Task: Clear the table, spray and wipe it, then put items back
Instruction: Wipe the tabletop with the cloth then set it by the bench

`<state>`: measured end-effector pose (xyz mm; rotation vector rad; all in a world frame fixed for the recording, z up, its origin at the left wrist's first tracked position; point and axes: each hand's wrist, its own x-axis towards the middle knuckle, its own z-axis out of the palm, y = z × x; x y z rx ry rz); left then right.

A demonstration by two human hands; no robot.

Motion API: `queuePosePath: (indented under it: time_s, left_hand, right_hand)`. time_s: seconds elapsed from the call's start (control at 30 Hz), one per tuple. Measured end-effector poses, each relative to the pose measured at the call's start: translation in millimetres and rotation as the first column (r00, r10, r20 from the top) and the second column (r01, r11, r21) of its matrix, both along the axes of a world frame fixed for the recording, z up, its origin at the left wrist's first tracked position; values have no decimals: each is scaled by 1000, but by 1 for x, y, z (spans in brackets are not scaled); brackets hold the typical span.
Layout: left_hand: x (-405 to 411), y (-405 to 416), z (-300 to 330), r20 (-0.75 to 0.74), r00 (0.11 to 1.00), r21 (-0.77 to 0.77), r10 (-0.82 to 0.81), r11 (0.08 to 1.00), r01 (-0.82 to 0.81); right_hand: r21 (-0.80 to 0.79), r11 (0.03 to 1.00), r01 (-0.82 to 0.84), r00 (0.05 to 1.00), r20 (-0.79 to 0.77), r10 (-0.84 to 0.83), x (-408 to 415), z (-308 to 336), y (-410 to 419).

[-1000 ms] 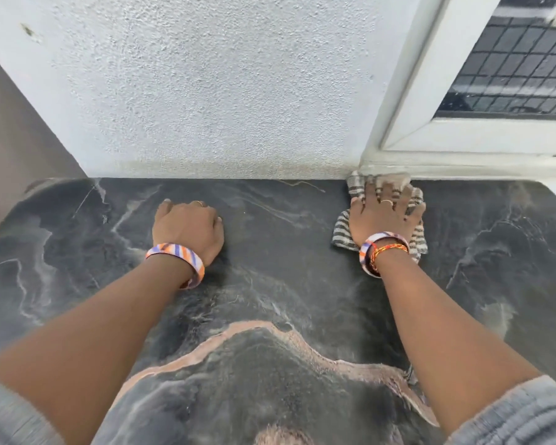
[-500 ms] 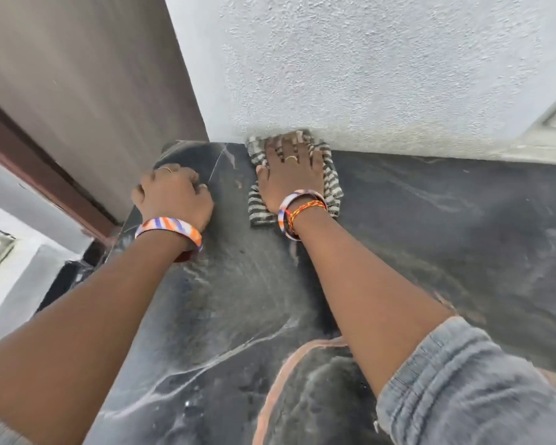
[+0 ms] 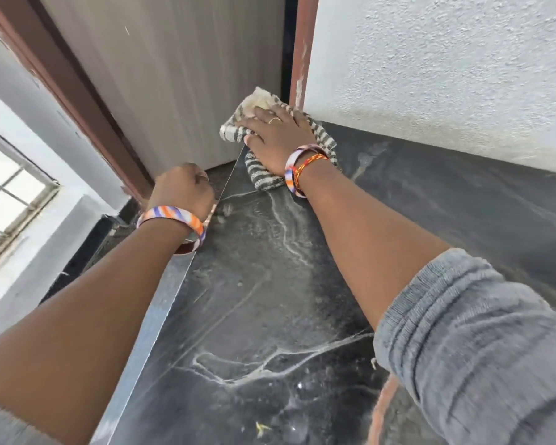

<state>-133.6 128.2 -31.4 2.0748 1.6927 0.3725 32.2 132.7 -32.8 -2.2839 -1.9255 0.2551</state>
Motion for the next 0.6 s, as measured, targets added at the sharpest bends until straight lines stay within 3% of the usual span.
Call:
queuePosePath:
  time_s: [0.13,0.23,0.33,0.43,0.5,0.6]
  left_hand:
    - [4,-15,9,-13,998,51,-63,997,64]
    - [10,-33,16,-86,994,74,-74,994,81]
    - [18,-56,25,-134,979,89,-155,982,168]
    - [28,-72,32,-171,930,116,-324,931,345]
    - [35,-81,36,-172,891,116,-419,890,441]
    - [39,-94,39,-189,849,98,-492,851,515]
  right_hand:
    - [4,992,-126,992,13,126,-28,-2,-30]
    - [26,994,-106,994,33,105,-44,-4,-64]
    - [30,997,76,997,7,-76,-41,-3,-101]
    - [-1,943,334,943,-2,-334,-18,-4,-142]
    - [-28,852,522,853,16,-522,5,-4,-177]
    - [-83,619,781,624,71,-778,37,-4,-240]
